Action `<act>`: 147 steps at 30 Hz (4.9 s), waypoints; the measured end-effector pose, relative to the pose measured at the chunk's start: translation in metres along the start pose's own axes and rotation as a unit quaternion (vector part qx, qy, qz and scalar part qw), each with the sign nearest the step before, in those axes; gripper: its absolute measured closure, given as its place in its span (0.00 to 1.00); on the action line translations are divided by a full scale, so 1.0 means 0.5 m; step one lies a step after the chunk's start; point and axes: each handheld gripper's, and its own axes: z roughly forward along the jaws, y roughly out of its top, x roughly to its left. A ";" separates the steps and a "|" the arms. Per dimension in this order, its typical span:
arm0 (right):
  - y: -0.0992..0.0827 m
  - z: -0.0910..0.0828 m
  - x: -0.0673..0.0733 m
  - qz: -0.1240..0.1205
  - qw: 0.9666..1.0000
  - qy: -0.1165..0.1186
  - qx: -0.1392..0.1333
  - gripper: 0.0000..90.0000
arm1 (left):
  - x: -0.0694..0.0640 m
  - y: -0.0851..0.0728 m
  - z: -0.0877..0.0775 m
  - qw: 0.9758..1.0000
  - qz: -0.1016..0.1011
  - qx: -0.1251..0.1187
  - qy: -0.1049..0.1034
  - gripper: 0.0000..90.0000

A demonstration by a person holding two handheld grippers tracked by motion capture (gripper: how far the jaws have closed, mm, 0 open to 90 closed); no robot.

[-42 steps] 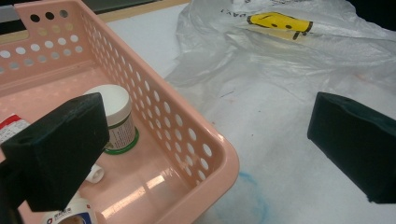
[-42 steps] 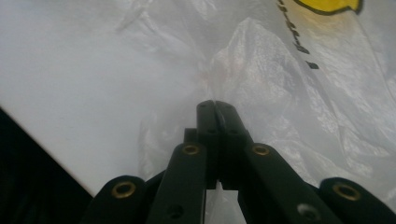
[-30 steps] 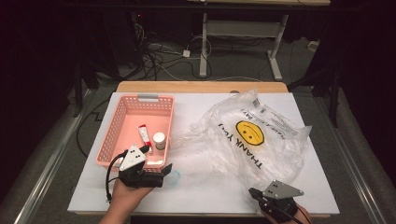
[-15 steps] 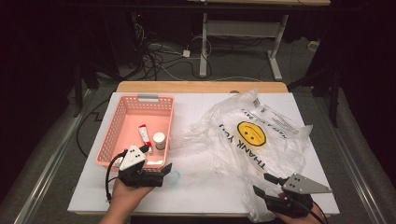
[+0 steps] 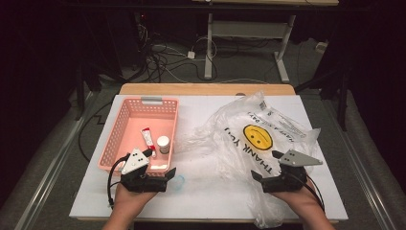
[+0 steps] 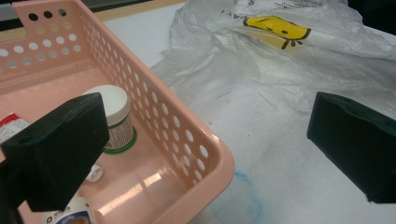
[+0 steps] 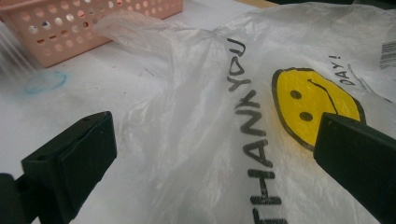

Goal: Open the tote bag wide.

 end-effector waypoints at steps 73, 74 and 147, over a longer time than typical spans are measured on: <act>-0.021 0.142 0.007 -0.053 0.990 0.071 0.111 1.00 | -0.014 -0.010 0.005 1.000 0.009 0.004 -0.023 0.00; -0.020 0.139 0.006 -0.053 0.990 0.070 0.107 1.00 | -0.013 -0.010 0.005 1.000 0.007 0.004 -0.023 0.00; 0.037 0.059 -0.020 -0.042 0.998 0.038 -0.032 1.00 | 0.030 -0.010 -0.019 1.000 -0.013 0.002 0.002 0.00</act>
